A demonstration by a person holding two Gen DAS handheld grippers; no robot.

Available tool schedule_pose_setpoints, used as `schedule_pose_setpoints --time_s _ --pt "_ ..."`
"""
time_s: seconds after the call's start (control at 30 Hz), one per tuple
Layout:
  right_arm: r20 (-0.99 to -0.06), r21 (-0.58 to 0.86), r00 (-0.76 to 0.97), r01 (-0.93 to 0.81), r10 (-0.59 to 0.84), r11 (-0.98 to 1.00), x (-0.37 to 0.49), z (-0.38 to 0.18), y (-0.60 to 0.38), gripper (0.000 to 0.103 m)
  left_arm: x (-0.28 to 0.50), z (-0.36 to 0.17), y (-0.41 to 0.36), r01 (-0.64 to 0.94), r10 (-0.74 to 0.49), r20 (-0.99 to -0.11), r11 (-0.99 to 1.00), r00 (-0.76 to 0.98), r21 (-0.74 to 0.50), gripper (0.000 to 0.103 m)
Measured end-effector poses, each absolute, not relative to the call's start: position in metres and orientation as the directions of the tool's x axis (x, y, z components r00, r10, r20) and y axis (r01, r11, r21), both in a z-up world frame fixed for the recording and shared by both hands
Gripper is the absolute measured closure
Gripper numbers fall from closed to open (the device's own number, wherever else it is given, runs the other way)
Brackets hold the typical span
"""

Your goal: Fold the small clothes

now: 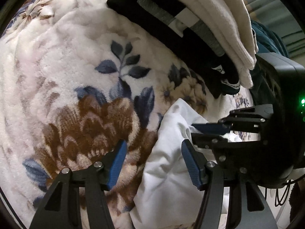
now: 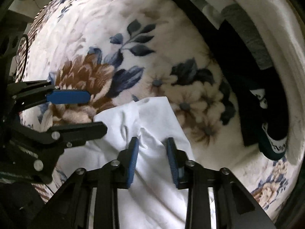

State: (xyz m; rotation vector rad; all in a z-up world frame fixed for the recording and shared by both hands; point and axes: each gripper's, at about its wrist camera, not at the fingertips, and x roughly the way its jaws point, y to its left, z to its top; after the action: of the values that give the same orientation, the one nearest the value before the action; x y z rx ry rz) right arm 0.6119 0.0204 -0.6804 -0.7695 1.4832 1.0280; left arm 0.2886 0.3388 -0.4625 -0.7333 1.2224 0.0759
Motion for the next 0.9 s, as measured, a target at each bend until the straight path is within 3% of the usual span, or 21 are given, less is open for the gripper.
schedule_pose_setpoints --time_s 0.07,0.13,0.37,0.53,0.6,0.63,0.67,0.83,0.9 --pt "-0.978 0.209 -0.193 -0.889 0.080 0.407 0.612 -0.684 0.023 0.093 0.288 -0.465 0.340 -0.432 -0.326 -0.872 0.770 0.365 -0.469 0.046" --pt "-0.974 0.225 -0.207 -0.877 0.088 0.426 0.613 -0.686 0.025 0.099 0.286 -0.468 0.341 -0.433 -0.333 -0.869 0.766 0.366 -0.476 0.046" --pt "-0.952 0.296 -0.157 -0.685 0.262 0.666 0.653 -0.661 0.000 0.100 0.289 -0.466 0.339 -0.399 -0.365 -0.851 0.765 0.377 -0.505 0.046" --pt "-0.943 0.323 -0.144 -0.606 0.299 0.727 0.664 -0.658 -0.011 0.100 0.303 -0.476 0.327 -0.323 -0.383 -0.851 0.804 0.358 -0.498 0.046" --pt "-0.936 0.346 -0.164 -0.599 0.312 0.722 0.663 -0.657 -0.012 0.100 0.305 -0.478 0.326 -0.294 -0.412 -0.829 0.795 0.379 -0.530 0.053" --pt "-0.934 0.348 -0.160 -0.598 0.319 0.721 0.664 -0.655 -0.013 0.100 0.306 -0.480 0.326 -0.284 -0.419 -0.824 0.795 0.380 -0.536 0.065" --pt "-0.934 0.350 -0.160 -0.600 0.320 0.719 0.661 -0.655 -0.014 0.100 0.305 -0.482 0.326 -0.265 -0.435 -0.815 0.794 0.384 -0.548 0.070" --pt "-0.967 0.249 -0.101 -0.573 0.234 0.781 0.674 -0.662 -0.015 0.101 0.298 -0.483 0.333 -0.298 -0.468 -0.809 0.764 0.357 -0.573 0.068" --pt "-0.967 0.253 -0.164 -0.561 0.194 0.788 0.680 -0.673 -0.012 0.101 0.295 -0.470 0.339 -0.314 -0.456 -0.812 0.761 0.365 -0.568 0.059"
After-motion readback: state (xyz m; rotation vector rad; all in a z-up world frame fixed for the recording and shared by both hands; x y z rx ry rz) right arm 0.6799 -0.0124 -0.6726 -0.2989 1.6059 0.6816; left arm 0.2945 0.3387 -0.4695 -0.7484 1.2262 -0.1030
